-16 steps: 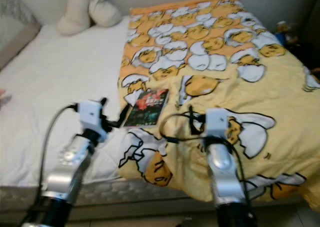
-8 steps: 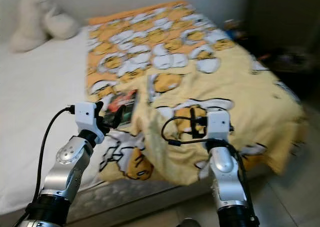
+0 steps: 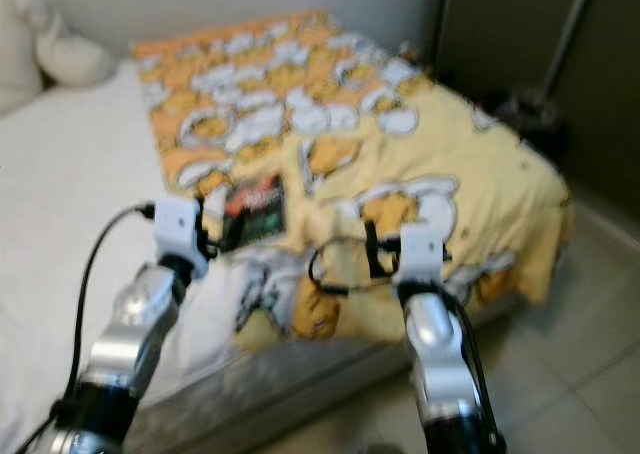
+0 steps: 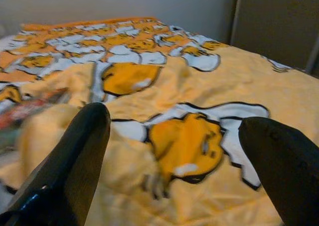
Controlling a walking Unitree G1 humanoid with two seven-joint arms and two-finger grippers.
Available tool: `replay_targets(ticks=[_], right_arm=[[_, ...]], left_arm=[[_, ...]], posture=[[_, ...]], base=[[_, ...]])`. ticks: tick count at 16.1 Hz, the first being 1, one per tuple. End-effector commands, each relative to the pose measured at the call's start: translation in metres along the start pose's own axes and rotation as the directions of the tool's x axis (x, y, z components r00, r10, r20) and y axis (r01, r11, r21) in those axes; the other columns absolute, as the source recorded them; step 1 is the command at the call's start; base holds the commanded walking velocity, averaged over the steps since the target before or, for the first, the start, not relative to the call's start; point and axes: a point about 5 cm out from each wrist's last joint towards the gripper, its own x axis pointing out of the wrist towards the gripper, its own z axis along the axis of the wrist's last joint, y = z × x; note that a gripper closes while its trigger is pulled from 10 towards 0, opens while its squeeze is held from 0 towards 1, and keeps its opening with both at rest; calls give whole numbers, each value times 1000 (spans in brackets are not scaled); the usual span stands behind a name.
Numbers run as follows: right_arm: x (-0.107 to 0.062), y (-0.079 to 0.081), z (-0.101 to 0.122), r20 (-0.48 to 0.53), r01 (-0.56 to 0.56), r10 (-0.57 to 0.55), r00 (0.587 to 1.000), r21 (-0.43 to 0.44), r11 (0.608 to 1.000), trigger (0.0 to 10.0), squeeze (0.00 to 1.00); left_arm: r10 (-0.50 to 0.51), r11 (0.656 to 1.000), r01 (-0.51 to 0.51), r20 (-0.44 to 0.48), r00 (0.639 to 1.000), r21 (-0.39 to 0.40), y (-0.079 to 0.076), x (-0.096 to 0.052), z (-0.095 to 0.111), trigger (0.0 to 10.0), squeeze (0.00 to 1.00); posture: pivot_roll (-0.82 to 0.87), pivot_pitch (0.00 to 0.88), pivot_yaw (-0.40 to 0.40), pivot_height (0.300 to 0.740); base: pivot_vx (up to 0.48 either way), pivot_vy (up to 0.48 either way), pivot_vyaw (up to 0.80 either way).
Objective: Clean up the room
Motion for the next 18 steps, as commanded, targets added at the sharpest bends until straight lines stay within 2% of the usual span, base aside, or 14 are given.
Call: replay_targets(ticks=[1, 2, 3, 9, 11, 13, 14, 16, 17, 18], right_arm=[[0, -3, 1, 7, 8, -8, 1000, -10, 1000, 10000, 0], [0, -4, 1, 7, 9, -9, 1000, -11, 1000, 10000, 0], [0, -4, 1, 7, 8, -8, 1000, -13, 1000, 10000, 0], [-1, -3, 1, 10, 7, -7, 1000, -13, 1000, 10000, 0], [-2, -3, 1, 8, 5, -5, 1000, -13, 1000, 10000, 0], [-4, -4, -1, 3, -1, 1, 1000, -16, 1000, 10000, 0], [-6, -5, -1, 1, -4, 4, 1000, -19, 1000, 10000, 0], [-10, -7, -1, -4, -11, 11, 1000, -22, 1000, 10000, 0], [-12, -6, -1, -6, -17, 17, 1000, -23, 1000, 10000, 0], [-14, -6, -1, -7, -20, 20, 1000, -24, 1000, 10000, 0]], left_arm=[[-7, 1000, 7, 9, 1000, 3, -1, 3, 4, 10000, 0], [-11, 1000, 11, 20, 1000, -9, -1, 3, 6, 10000, 0], [-10, 1000, 10, 5, 1000, 13, -1, 5, 5, 10000, 0], [-27, 1000, 27, 11, 1000, 6, -8, 6, 7, 10000, 0], [22, 999, -22, -10, 1000, -33, -2, 7, 4, 10000, 0], [91, 996, -92, -42, 995, -19, 9, 12, 2, 10000, 0], [130, 990, -133, -50, 990, -54, 18, 17, 4, 10000, 0], [85, 988, -99, -110, 990, -121, 20, 32, 5, 10000, 0], [45, 971, -76, -139, 989, -228, 17, 38, 3, 10000, 0], [18, 957, -62, -155, 988, -284, 15, 40, 1, 10000, 0]], posture=[[-182, 0, 148, 740], [-182, 0, 148, 740], [-183, 0, 148, 740], [-184, 0, 152, 740], [-185, 0, 152, 740], [-188, 0, 151, 740], [-193, 0, 149, 740], [-203, 0, 138, 740], [-212, 0, 137, 740], [-214, 3, 136, 740]], base=[[0, 0, 0], [0, 0, 0], [480, 0, 0], [480, 0, 0], [467, 0, 0], [458, 0, 0], [0, 0, 0], [0, 0, 0], [0, 0, 0], [0, 0, 0]])
